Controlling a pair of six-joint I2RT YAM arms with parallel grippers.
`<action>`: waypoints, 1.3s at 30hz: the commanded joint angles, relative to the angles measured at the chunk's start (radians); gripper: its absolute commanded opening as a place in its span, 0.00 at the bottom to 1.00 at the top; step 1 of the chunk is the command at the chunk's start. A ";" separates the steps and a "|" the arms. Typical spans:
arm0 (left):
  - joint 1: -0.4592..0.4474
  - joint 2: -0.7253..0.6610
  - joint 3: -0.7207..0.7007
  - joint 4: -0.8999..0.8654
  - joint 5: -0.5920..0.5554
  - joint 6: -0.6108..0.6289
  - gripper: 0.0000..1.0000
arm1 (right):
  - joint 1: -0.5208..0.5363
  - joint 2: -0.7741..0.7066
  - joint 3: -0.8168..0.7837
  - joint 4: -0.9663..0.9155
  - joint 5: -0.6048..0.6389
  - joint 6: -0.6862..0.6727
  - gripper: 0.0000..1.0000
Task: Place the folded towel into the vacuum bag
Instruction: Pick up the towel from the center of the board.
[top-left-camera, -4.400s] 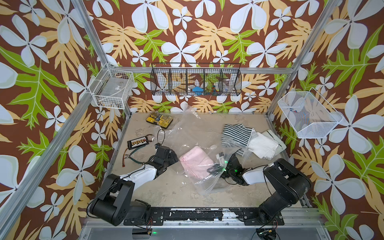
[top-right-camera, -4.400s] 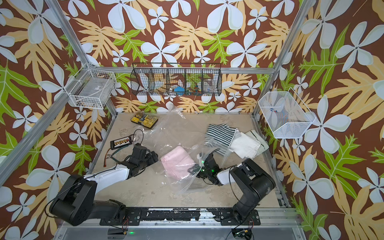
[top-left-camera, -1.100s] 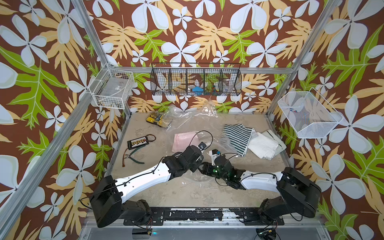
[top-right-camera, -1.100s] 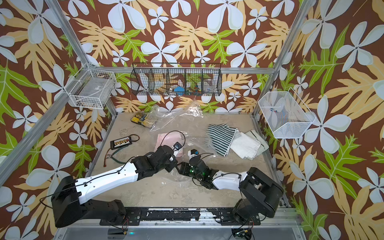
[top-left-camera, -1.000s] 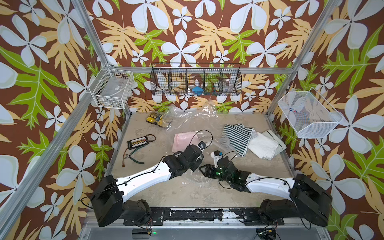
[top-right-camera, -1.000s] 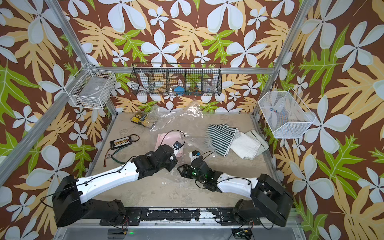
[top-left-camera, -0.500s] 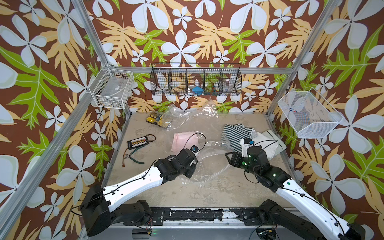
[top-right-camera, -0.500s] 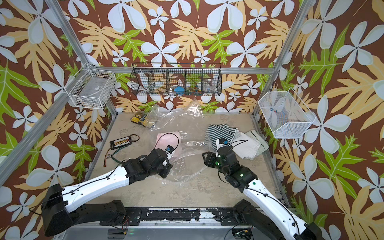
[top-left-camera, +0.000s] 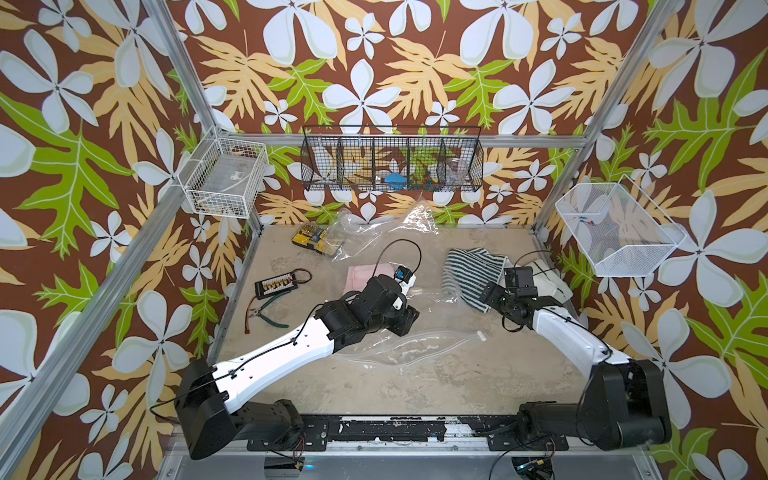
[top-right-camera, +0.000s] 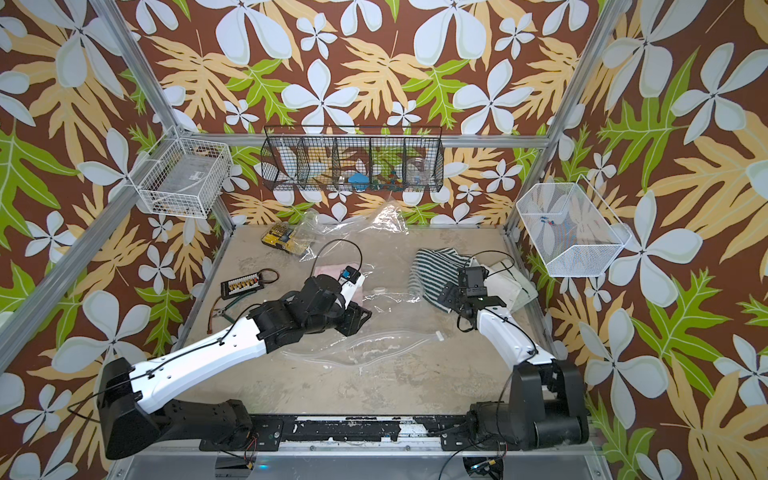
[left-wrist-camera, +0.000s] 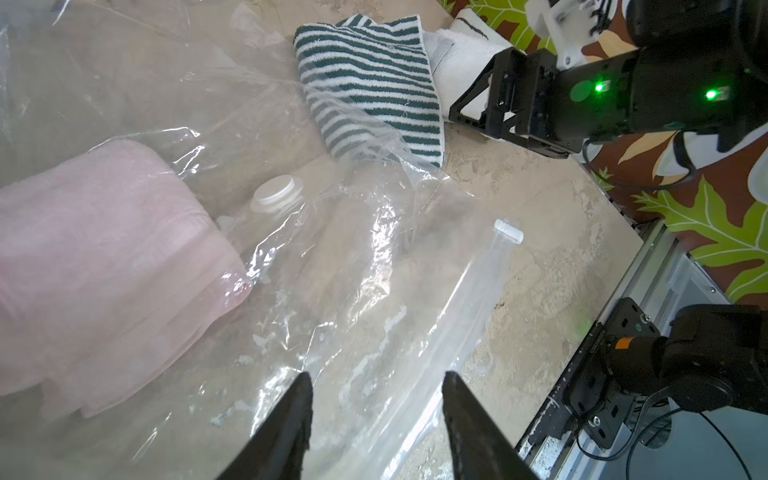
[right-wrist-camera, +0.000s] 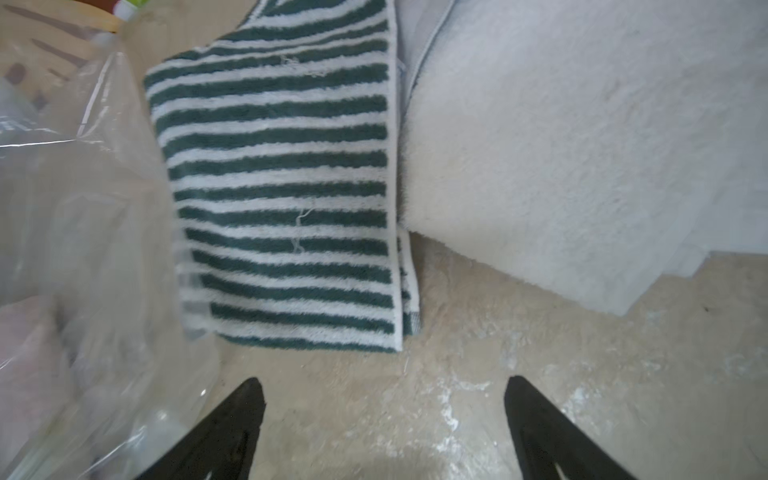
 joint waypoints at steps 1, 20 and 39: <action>0.001 0.027 -0.014 0.170 0.018 0.003 0.53 | -0.009 0.064 0.032 0.093 -0.003 -0.008 0.93; 0.054 0.046 -0.440 0.412 -0.072 -0.198 0.53 | -0.022 0.411 0.182 0.192 -0.107 0.056 0.89; 0.096 0.023 -0.349 0.383 0.052 -0.226 0.53 | -0.020 0.225 0.309 0.158 -0.268 -0.037 0.14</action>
